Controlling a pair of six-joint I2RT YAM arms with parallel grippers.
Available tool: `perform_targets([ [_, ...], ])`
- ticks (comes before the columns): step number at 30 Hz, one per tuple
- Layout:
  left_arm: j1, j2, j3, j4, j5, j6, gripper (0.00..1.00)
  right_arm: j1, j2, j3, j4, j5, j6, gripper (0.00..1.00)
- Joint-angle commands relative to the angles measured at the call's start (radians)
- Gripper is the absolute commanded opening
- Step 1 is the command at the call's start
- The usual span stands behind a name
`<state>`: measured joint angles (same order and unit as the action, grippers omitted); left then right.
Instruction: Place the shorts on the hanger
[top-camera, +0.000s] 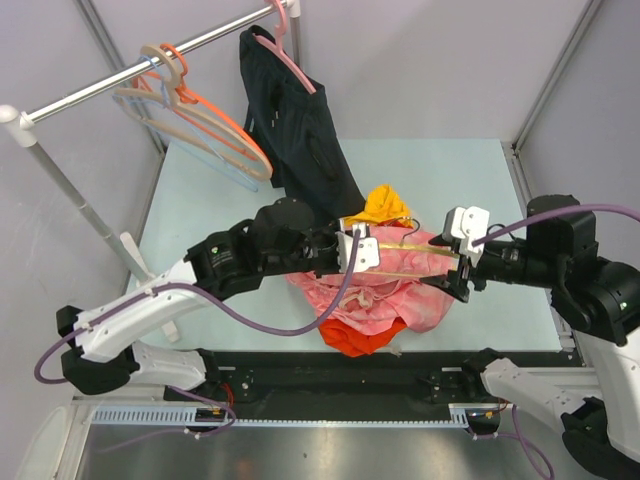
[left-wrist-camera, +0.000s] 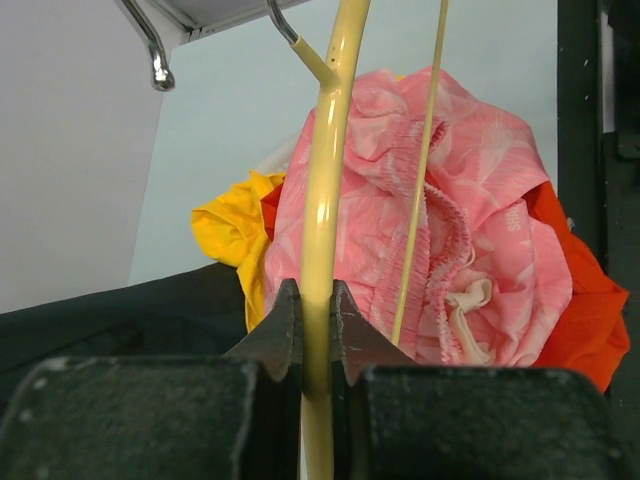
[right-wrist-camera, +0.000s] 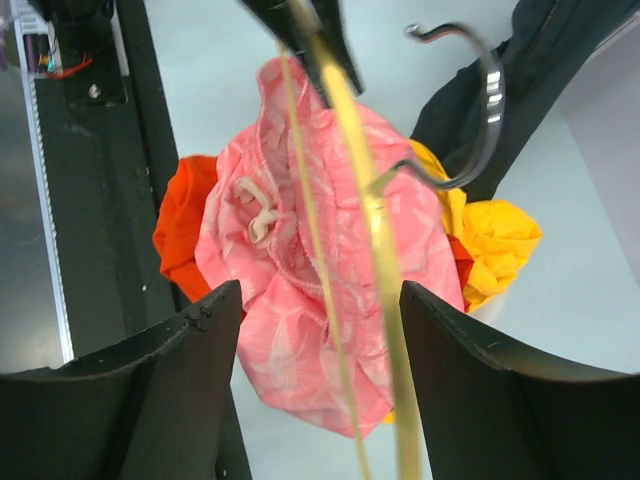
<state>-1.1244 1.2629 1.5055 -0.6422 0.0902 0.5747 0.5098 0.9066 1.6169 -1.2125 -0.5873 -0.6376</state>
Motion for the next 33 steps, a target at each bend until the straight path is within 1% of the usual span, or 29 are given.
perform_targets([
  [1,-0.005,-0.077,-0.050,0.150,0.034,-0.047,0.00,0.006,0.054,0.021,0.120,0.023,0.076,0.73],
  [4,-0.005,-0.114,-0.097,0.193,0.034,-0.035,0.00,0.004,0.071,0.029,0.151,-0.008,0.084,0.80],
  [5,-0.005,-0.120,-0.103,0.199,0.037,-0.032,0.00,0.004,0.089,0.038,0.149,-0.017,0.079,0.79],
  [7,-0.005,-0.132,-0.113,0.219,0.039,-0.042,0.00,0.004,0.107,0.049,0.134,-0.046,0.073,0.77],
  [8,-0.005,-0.134,-0.113,0.222,0.046,-0.041,0.00,0.004,0.120,0.052,0.131,-0.052,0.072,0.75],
  [9,-0.003,-0.134,-0.111,0.225,0.046,-0.039,0.00,0.003,0.133,0.057,0.130,-0.071,0.070,0.70],
  [10,-0.005,-0.132,-0.110,0.230,0.045,-0.051,0.00,0.004,0.138,0.057,0.134,-0.080,0.070,0.57],
  [12,-0.005,-0.134,-0.111,0.227,0.036,-0.056,0.00,0.004,0.144,0.060,0.139,-0.100,0.069,0.35],
  [13,-0.005,-0.138,-0.111,0.223,0.029,-0.068,0.06,0.004,0.143,0.066,0.136,-0.101,0.061,0.12],
  [14,-0.003,-0.145,-0.113,0.219,0.011,-0.078,0.13,0.004,0.141,0.069,0.130,-0.100,0.052,0.00],
  [15,0.006,-0.155,-0.116,0.201,0.020,-0.091,0.23,0.004,0.132,0.067,0.119,-0.080,0.035,0.00],
  [16,0.040,-0.174,-0.120,0.187,0.037,-0.123,0.44,0.004,0.124,0.067,0.107,-0.072,0.020,0.00],
  [18,0.093,-0.198,-0.126,0.138,0.113,-0.162,0.60,0.004,0.103,0.066,0.078,-0.040,-0.008,0.00],
  [19,0.150,-0.220,-0.134,0.115,0.141,-0.183,0.69,0.004,0.075,0.067,0.065,-0.028,-0.026,0.00],
  [20,0.175,-0.230,-0.139,0.090,0.160,-0.184,0.71,0.004,0.058,0.067,0.051,-0.016,-0.037,0.00],
  [22,0.222,-0.258,-0.171,0.018,0.201,-0.155,0.73,0.004,0.017,0.070,-0.002,0.021,-0.092,0.00],
  [24,0.232,-0.302,-0.212,-0.037,0.195,-0.145,0.69,0.004,0.002,0.075,-0.071,0.068,-0.131,0.00],
  [25,0.238,-0.315,-0.259,-0.056,0.195,-0.148,0.63,0.004,-0.003,0.078,-0.091,0.081,-0.145,0.00],
  [26,0.239,-0.333,-0.284,-0.071,0.189,-0.151,0.61,0.006,-0.003,0.087,-0.111,0.092,-0.171,0.00],
  [27,0.242,-0.341,-0.309,-0.088,0.177,-0.159,0.59,0.004,-0.002,0.090,-0.154,0.095,-0.184,0.00],
  [29,0.265,-0.358,-0.382,-0.077,0.120,-0.173,0.57,0.006,-0.002,0.086,-0.179,0.101,-0.209,0.00],
  [31,0.285,-0.344,-0.413,-0.076,0.070,-0.180,0.55,0.004,0.000,0.078,-0.183,0.101,-0.209,0.00],
  [33,0.298,-0.304,-0.410,-0.095,0.028,-0.188,0.53,0.004,0.009,0.074,-0.196,0.090,-0.208,0.00],
])
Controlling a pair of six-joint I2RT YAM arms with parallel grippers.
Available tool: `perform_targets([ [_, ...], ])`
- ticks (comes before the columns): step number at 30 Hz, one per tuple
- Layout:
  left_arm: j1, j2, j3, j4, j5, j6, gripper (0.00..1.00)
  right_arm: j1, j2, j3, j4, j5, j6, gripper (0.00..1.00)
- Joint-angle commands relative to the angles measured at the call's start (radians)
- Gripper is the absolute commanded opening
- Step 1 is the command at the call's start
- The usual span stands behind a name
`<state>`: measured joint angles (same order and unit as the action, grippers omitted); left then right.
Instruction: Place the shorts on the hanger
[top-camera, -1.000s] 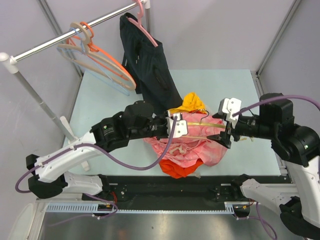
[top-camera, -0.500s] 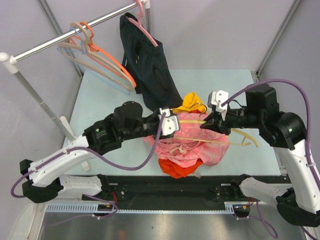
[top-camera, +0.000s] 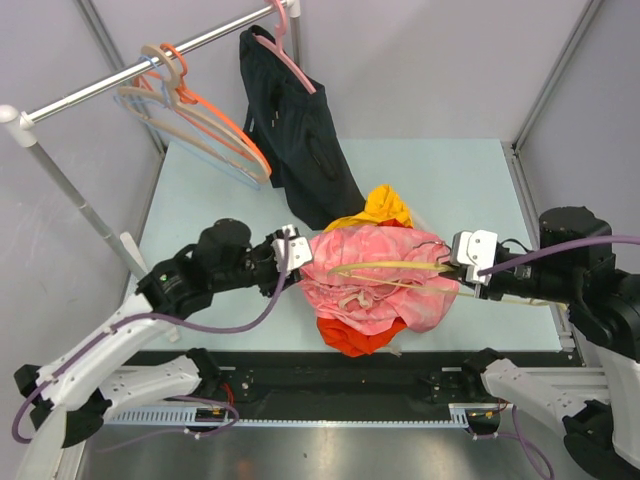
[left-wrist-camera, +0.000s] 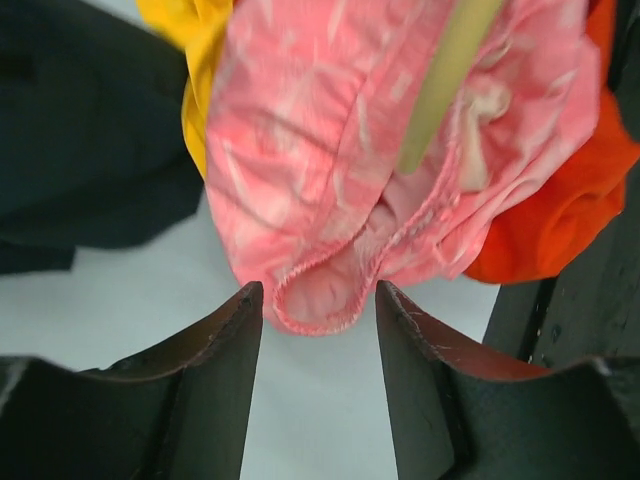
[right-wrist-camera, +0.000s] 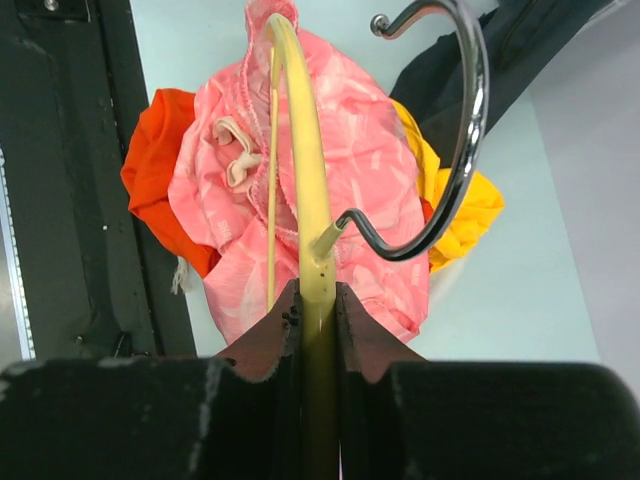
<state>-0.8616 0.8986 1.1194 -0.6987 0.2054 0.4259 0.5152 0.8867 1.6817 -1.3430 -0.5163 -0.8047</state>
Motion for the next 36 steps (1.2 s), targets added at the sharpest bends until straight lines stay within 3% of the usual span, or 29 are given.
perform_targets([
  [1,0.042,0.071,-0.017,-0.045,-0.092,-0.045,0.52,-0.001,0.034,0.006,-0.068,0.018,-0.041,0.00],
  [13,0.053,0.194,-0.023,-0.035,-0.202,-0.068,0.57,0.003,0.041,-0.077,-0.103,-0.013,-0.056,0.00],
  [25,0.061,0.250,-0.043,-0.078,-0.155,-0.064,0.61,0.023,0.000,-0.126,-0.171,-0.044,-0.060,0.00],
  [29,0.061,0.269,-0.038,-0.094,-0.178,-0.065,0.42,0.048,-0.003,-0.148,-0.171,-0.042,-0.057,0.00],
  [33,0.061,0.269,0.035,-0.125,-0.121,-0.065,0.00,0.078,0.006,-0.155,-0.170,-0.016,-0.047,0.00],
  [36,0.061,0.272,0.132,-0.157,-0.068,-0.079,0.00,0.078,0.005,-0.155,-0.101,0.016,-0.005,0.00],
])
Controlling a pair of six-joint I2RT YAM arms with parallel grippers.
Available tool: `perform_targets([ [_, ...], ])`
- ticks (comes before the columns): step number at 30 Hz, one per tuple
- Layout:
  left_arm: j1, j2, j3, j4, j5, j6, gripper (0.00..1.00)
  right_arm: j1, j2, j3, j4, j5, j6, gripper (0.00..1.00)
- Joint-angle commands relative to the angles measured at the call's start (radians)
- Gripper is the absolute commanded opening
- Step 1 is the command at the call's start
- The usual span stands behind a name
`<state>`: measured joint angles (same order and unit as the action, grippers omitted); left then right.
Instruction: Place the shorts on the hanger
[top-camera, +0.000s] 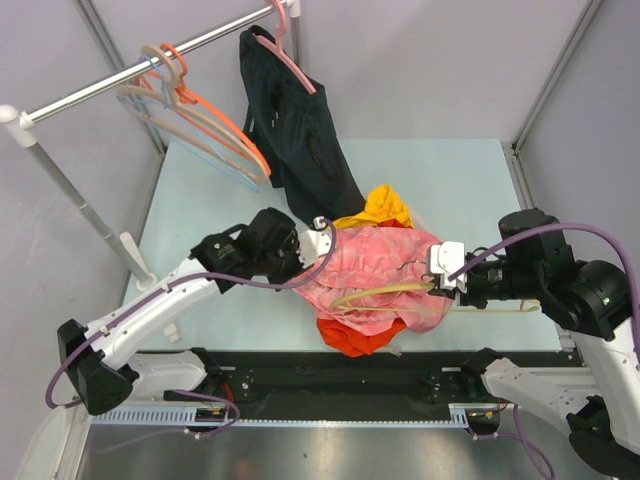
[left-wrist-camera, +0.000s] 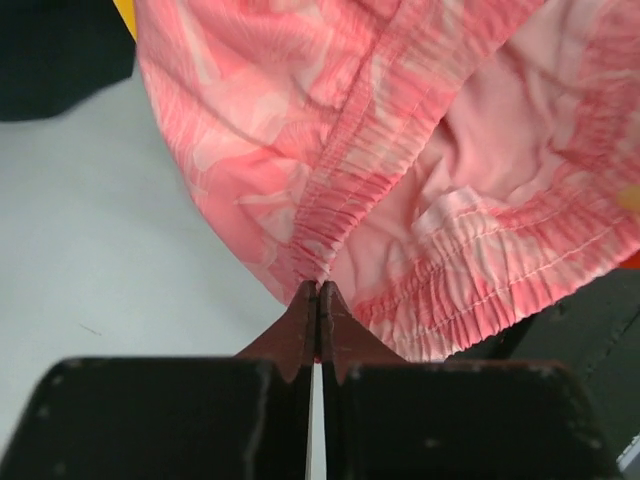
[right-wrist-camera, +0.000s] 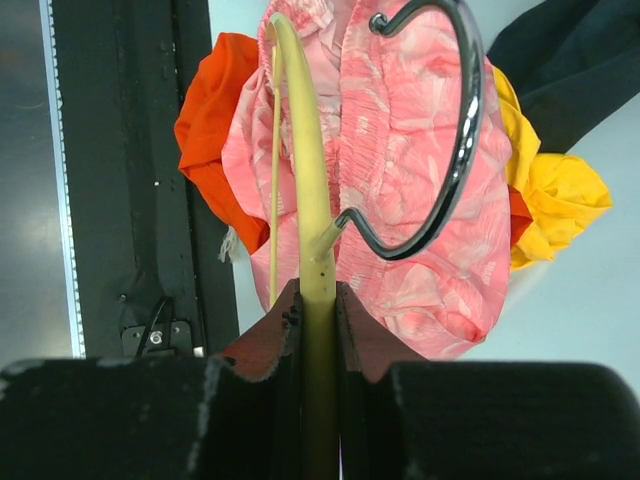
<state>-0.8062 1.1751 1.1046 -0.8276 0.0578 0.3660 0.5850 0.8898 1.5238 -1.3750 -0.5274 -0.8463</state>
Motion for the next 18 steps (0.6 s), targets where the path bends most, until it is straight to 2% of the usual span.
perform_targets([
  [1,0.004,-0.005,0.170,-0.040,0.083,-0.024,0.00,0.009,-0.012,-0.001,0.004,0.038,0.091,0.00],
  [10,0.006,0.077,0.409,-0.111,-0.028,-0.093,0.00,0.010,-0.066,-0.005,0.279,0.116,0.223,0.00],
  [18,0.004,0.133,0.541,-0.139,-0.096,-0.140,0.00,0.009,-0.049,-0.025,0.340,0.098,0.254,0.00],
])
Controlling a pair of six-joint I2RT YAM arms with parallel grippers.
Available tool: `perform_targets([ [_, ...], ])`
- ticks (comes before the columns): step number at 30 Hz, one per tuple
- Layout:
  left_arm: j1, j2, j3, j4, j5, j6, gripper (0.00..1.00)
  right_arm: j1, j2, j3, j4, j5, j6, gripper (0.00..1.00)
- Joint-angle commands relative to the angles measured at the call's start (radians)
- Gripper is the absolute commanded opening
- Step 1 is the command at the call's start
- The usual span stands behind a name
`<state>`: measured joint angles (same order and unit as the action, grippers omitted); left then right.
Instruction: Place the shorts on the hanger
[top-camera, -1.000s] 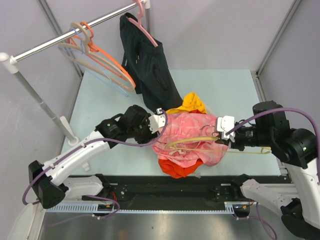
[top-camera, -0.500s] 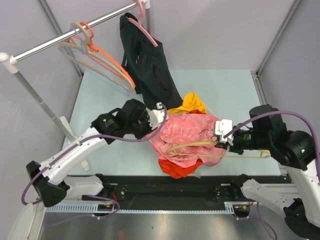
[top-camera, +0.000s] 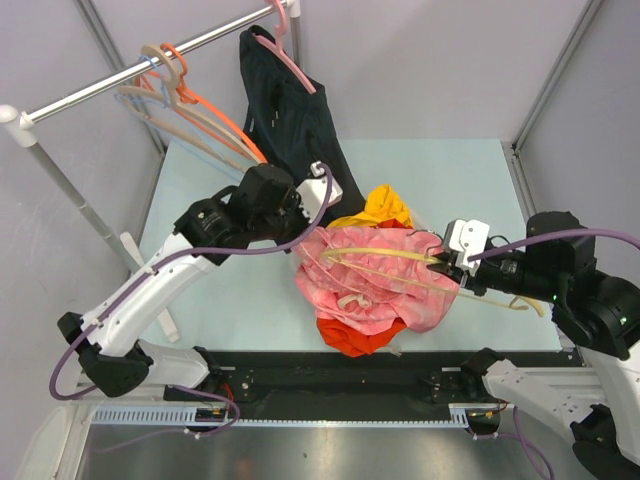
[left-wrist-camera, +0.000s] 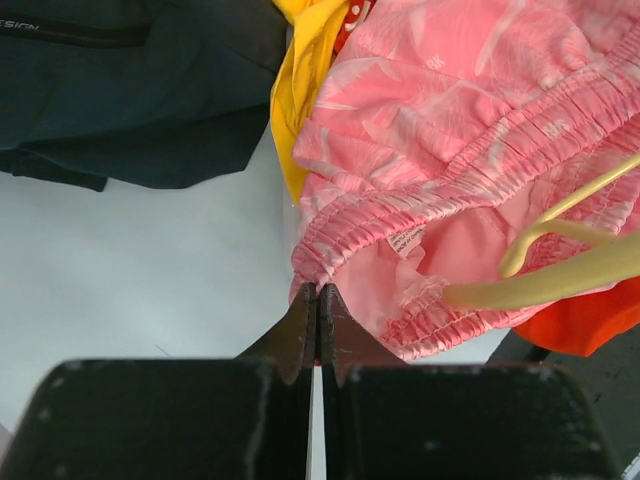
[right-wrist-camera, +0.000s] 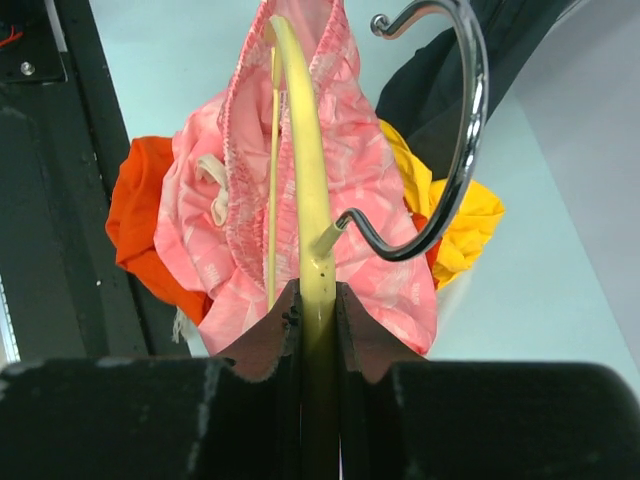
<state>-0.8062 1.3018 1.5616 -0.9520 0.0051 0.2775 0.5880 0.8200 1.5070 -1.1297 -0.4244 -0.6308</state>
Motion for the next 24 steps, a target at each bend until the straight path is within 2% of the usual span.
perform_targets([
  [1,0.004,0.010,0.094,-0.014,-0.045,-0.055,0.00,0.006,0.024,-0.017,0.108,-0.002,0.051,0.00],
  [12,0.004,0.031,0.159,-0.004,-0.030,-0.078,0.00,0.007,0.074,-0.097,0.309,0.036,0.152,0.00],
  [16,0.002,0.054,0.192,-0.010,0.016,-0.090,0.00,0.015,0.091,-0.122,0.347,-0.031,0.138,0.00],
  [24,-0.028,0.085,0.213,0.012,0.022,-0.101,0.00,0.084,0.149,-0.165,0.415,-0.022,0.085,0.00],
])
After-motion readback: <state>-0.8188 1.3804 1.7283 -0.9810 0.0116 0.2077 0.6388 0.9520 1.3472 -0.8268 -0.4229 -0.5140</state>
